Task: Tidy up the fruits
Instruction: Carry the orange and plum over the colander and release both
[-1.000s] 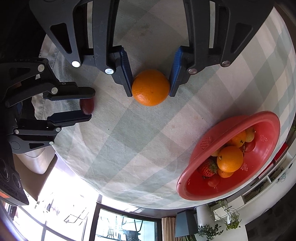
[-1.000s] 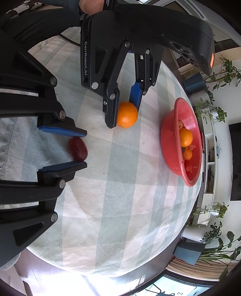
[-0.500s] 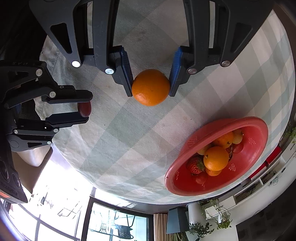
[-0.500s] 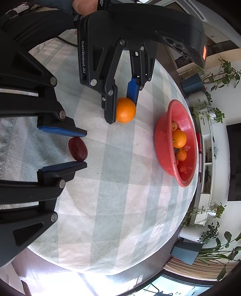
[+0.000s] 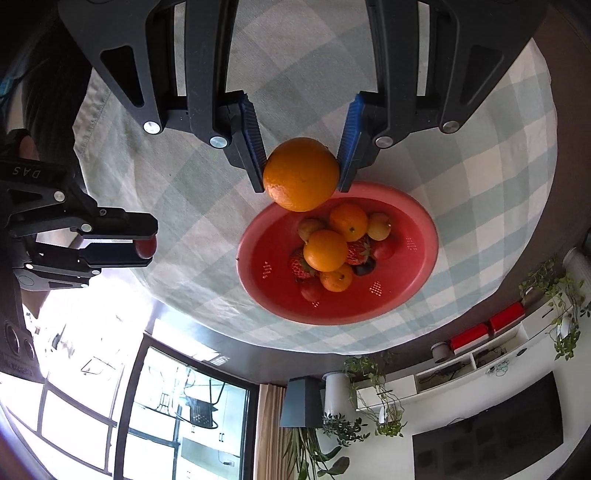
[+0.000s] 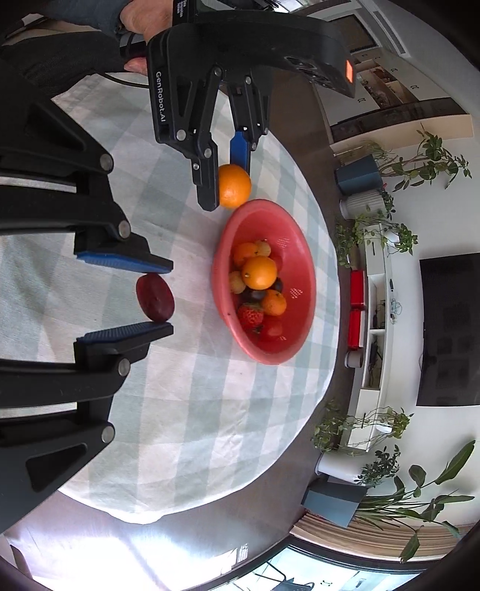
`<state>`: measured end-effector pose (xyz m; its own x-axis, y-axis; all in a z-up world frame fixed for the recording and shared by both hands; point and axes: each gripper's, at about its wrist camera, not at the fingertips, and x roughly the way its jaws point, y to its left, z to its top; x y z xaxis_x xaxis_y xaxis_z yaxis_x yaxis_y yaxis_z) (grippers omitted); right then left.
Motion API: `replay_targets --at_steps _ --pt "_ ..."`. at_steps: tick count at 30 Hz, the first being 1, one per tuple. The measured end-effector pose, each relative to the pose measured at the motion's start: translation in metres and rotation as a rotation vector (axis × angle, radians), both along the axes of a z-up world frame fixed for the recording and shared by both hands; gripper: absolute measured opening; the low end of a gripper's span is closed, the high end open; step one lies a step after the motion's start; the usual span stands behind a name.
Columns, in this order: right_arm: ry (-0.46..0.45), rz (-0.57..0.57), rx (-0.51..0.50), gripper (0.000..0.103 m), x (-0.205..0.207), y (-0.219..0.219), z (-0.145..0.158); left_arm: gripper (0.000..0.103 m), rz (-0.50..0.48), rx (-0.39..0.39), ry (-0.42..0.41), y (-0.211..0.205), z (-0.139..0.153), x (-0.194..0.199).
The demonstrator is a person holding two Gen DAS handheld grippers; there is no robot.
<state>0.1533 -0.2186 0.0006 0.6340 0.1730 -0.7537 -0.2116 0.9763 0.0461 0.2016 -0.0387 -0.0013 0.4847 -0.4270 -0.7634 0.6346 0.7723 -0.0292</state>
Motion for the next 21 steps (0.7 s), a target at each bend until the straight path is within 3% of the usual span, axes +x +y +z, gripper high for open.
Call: replay_targets --at_steps 10,21 --pt "-0.091 0.042 0.013 0.029 0.073 0.012 0.04 0.035 0.162 -0.065 -0.045 0.029 0.034 0.058" --pt "-0.016 0.037 0.047 0.029 0.138 0.017 0.012 0.035 0.158 -0.033 -0.02 -0.009 0.002 0.11"
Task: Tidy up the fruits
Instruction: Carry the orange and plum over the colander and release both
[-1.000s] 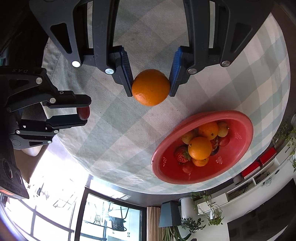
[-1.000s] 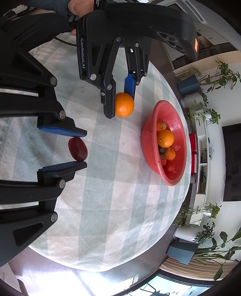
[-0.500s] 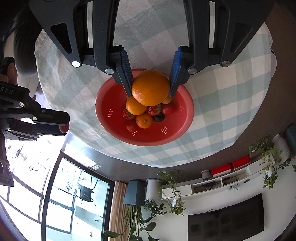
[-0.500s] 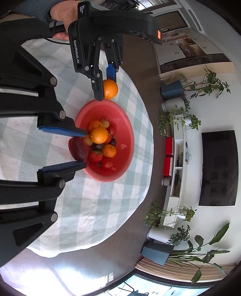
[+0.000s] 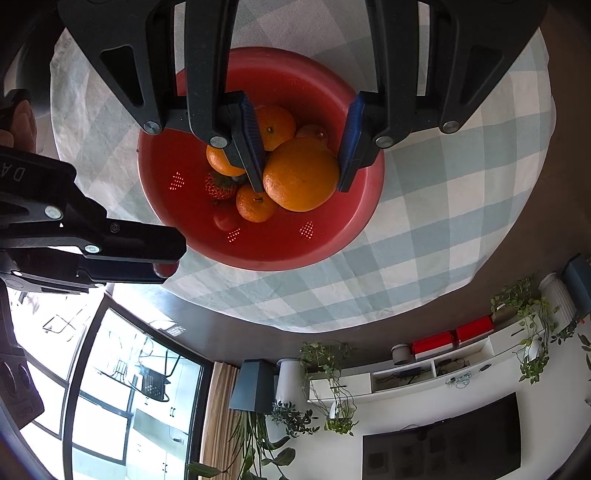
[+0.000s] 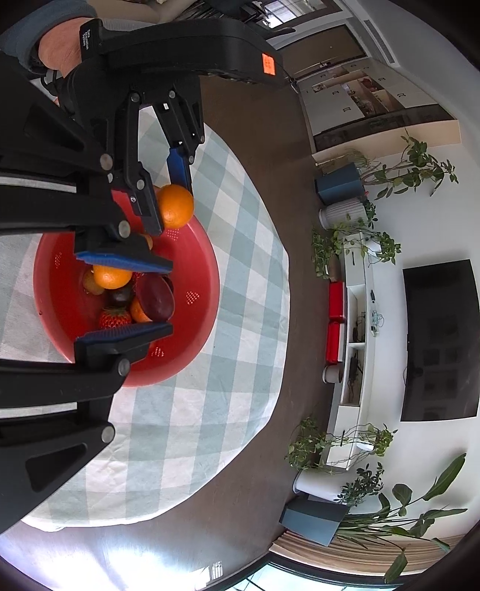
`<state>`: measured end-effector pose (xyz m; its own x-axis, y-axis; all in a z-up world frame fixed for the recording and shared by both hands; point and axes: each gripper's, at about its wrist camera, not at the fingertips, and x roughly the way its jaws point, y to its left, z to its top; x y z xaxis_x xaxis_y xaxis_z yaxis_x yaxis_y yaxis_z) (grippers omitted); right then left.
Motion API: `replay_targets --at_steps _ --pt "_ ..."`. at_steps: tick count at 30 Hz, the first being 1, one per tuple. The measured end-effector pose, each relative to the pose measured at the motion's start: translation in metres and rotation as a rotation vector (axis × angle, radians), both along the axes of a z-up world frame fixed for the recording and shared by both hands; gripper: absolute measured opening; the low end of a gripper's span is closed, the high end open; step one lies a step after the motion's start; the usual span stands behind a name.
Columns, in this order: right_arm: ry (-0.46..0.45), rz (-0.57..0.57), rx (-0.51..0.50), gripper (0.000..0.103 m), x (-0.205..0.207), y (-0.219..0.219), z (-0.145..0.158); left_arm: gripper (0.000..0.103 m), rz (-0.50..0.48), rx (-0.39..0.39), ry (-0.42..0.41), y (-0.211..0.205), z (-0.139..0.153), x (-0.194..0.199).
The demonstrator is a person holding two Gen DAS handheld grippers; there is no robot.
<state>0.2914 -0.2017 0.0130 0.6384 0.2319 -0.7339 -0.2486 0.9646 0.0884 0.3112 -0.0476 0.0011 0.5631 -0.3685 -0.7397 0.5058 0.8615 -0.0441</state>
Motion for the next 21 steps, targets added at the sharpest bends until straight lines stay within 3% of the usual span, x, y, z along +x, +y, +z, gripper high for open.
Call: replay_targets --at_steps 12,19,21 --pt "0.085 -0.031 -0.008 0.029 0.024 -0.008 -0.045 0.036 0.015 0.028 0.055 -0.016 -0.039 0.026" --pt "0.112 -0.046 -0.016 0.029 0.031 -0.009 -0.061 0.036 0.03 0.033 0.056 -0.018 -0.048 0.031" --pt "0.119 -0.048 -0.019 0.03 0.033 -0.009 -0.065 0.042 0.039 0.032 0.05 -0.017 -0.048 0.032"
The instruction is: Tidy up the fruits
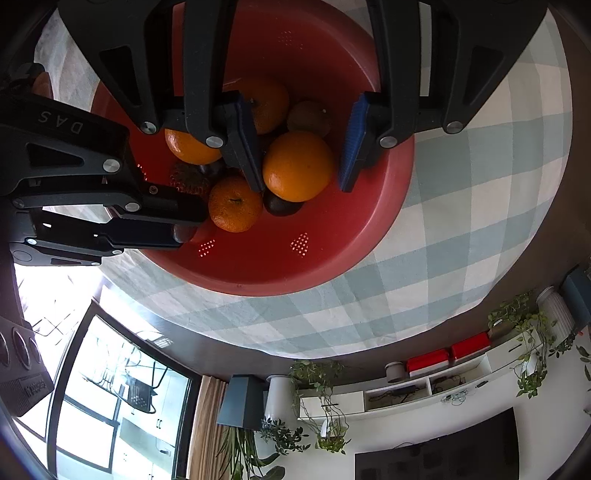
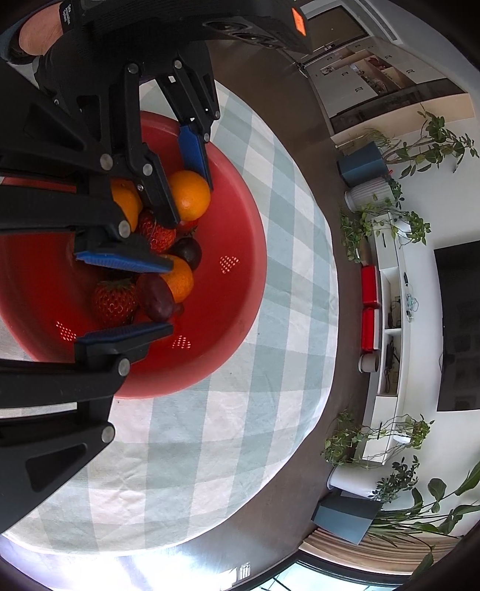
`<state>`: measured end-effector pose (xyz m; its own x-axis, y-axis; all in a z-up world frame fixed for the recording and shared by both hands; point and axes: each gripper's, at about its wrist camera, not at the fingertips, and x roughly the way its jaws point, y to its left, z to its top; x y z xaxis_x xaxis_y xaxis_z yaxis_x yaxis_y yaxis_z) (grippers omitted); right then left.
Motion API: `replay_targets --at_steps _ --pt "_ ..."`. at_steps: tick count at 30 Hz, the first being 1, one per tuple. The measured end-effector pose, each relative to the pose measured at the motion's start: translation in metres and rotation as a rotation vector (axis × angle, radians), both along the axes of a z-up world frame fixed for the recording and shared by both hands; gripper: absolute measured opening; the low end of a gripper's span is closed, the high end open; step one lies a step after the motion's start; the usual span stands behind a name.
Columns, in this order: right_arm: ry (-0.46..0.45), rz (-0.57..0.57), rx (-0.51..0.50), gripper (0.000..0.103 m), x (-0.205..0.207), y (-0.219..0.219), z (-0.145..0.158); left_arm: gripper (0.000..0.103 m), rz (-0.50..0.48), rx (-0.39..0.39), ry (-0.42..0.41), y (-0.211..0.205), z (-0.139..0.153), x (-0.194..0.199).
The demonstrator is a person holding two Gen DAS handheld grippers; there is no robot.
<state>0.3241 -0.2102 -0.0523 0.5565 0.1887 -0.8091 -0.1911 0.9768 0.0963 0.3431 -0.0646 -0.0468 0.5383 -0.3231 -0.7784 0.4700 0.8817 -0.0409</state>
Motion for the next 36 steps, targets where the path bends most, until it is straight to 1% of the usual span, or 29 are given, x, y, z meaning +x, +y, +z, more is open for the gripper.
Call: replay_targets --at_steps 1,7,9,11,13,15,17,18,19,20,21,24,25,27,28,29,30,32,33,34,36 --pt "-0.006 -0.001 0.0 0.03 0.0 0.0 0.0 0.047 0.0 -0.001 -0.006 0.0 0.0 0.0" --pt "-0.01 -0.001 -0.006 0.03 0.0 0.0 0.0 0.048 0.007 -0.002 -0.018 0.001 0.003 -0.003" --pt "-0.01 -0.004 -0.005 0.03 0.0 -0.001 0.0 0.052 0.009 -0.001 -0.026 0.002 0.006 -0.005" --pt "-0.008 -0.01 -0.003 0.03 0.0 -0.003 -0.001 0.062 0.016 -0.006 -0.033 0.004 0.009 -0.007" --pt "-0.006 -0.015 0.002 0.031 -0.001 -0.004 -0.001 0.065 0.012 -0.016 -0.036 0.006 0.011 -0.009" --pt "-0.003 -0.02 0.001 0.033 -0.002 -0.005 -0.002 0.067 0.014 -0.006 -0.049 0.005 0.014 -0.014" --pt "-0.007 -0.025 0.002 0.036 -0.004 -0.006 0.0 0.076 0.024 -0.012 -0.069 0.007 0.02 -0.02" --pt "-0.01 -0.029 0.004 0.04 -0.006 -0.007 0.002 0.079 0.032 -0.019 -0.081 0.009 0.024 -0.023" --pt "-0.014 -0.033 0.008 0.043 -0.008 -0.008 0.004 0.084 0.04 -0.024 -0.095 0.011 0.027 -0.026" --pt "-0.02 -0.036 0.009 0.048 -0.01 -0.009 0.006 0.09 0.047 -0.026 -0.109 0.013 0.032 -0.03" --pt "-0.027 -0.038 0.009 0.051 -0.012 -0.009 0.008 0.092 0.05 -0.025 -0.125 0.013 0.036 -0.035" --pt "-0.054 -0.047 0.013 0.055 -0.021 -0.012 0.018 0.097 0.071 -0.005 -0.187 0.017 0.05 -0.054" --pt "-0.066 -0.052 0.017 0.057 -0.025 -0.013 0.022 0.101 0.087 0.004 -0.213 0.018 0.054 -0.061" --pt "-0.094 -0.068 0.028 0.063 -0.034 -0.017 0.033 0.103 0.136 0.03 -0.291 0.022 0.066 -0.079" --pt "-0.114 -0.074 0.036 0.065 -0.04 -0.019 0.039 0.103 0.175 0.052 -0.349 0.024 0.073 -0.09" --pt "-0.139 -0.08 0.041 0.07 -0.046 -0.021 0.045 0.103 0.218 0.072 -0.414 0.025 0.08 -0.101" --pt "-0.168 -0.087 0.045 0.074 -0.053 -0.022 0.052 0.103 0.264 0.088 -0.474 0.027 0.087 -0.114" --pt "-0.243 -0.096 0.053 0.078 -0.072 -0.023 0.068 0.103 0.347 0.104 -0.567 0.032 0.1 -0.139" --pt "-0.284 -0.099 0.055 0.082 -0.082 -0.023 0.076 0.103 0.385 0.097 -0.584 0.035 0.106 -0.15" --pt "-0.331 -0.106 0.054 0.083 -0.093 -0.023 0.084 0.103 0.415 0.077 -0.583 0.039 0.112 -0.158" --pt "-0.427 -0.122 0.055 0.093 -0.115 -0.023 0.102 0.103 0.427 0.013 -0.563 0.047 0.125 -0.17"
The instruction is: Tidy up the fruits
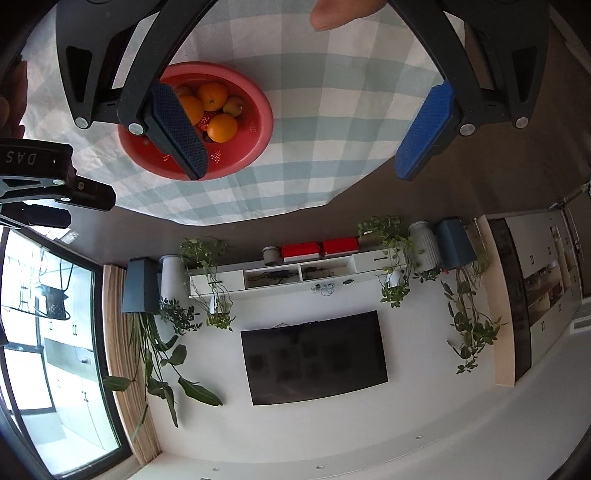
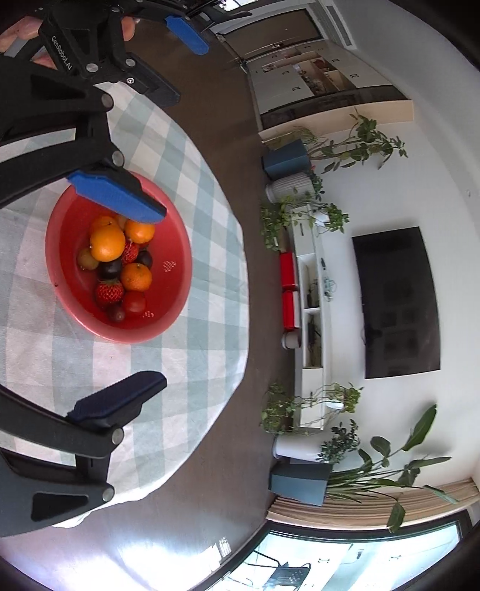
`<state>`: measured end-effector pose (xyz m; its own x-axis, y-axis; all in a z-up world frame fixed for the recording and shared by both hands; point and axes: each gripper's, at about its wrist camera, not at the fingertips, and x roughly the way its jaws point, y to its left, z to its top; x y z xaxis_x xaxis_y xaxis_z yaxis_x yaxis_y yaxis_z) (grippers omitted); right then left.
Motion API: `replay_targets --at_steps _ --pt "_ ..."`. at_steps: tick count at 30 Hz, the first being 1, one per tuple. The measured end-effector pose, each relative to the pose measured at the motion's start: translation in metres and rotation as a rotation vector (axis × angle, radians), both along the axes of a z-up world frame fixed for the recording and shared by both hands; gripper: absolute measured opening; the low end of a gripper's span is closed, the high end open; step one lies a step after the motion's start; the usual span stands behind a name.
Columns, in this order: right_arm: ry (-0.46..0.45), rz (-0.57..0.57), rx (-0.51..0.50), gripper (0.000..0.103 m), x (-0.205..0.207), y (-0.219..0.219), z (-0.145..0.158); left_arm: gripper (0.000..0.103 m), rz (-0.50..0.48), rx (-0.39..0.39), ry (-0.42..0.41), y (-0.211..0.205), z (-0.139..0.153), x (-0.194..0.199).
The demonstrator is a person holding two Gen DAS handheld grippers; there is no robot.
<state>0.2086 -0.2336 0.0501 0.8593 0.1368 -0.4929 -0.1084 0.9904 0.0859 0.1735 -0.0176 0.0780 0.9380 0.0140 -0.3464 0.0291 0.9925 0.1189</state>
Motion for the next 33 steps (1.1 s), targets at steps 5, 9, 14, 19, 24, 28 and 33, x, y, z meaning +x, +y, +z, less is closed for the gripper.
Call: replay_targets --at_steps 5,9,14,19,24,28,33 --pt "-0.299 -0.077 -0.012 0.103 -0.07 0.002 0.042 0.103 0.032 -0.057 0.012 0.014 0.023 -0.029" --pt "-0.385 -0.081 -0.084 0.103 -0.106 0.012 0.061 0.103 0.047 -0.072 0.094 0.017 0.028 -0.051" --pt "-0.294 -0.087 -0.066 0.103 -0.131 0.015 0.059 0.103 0.048 -0.075 0.175 0.015 0.02 -0.077" --pt "-0.199 -0.151 -0.04 0.103 -0.146 0.01 0.039 0.103 0.049 -0.051 0.245 0.007 0.004 -0.098" --pt "-0.13 -0.19 -0.016 0.103 -0.16 -0.003 0.016 0.103 0.03 -0.07 0.306 0.004 -0.012 -0.108" --pt "-0.093 -0.208 -0.001 0.103 -0.168 -0.009 0.007 0.103 0.036 -0.067 0.319 0.002 -0.016 -0.115" --pt "-0.064 -0.202 -0.003 0.103 -0.18 -0.009 -0.004 0.103 0.042 -0.06 0.325 0.0 -0.017 -0.125"
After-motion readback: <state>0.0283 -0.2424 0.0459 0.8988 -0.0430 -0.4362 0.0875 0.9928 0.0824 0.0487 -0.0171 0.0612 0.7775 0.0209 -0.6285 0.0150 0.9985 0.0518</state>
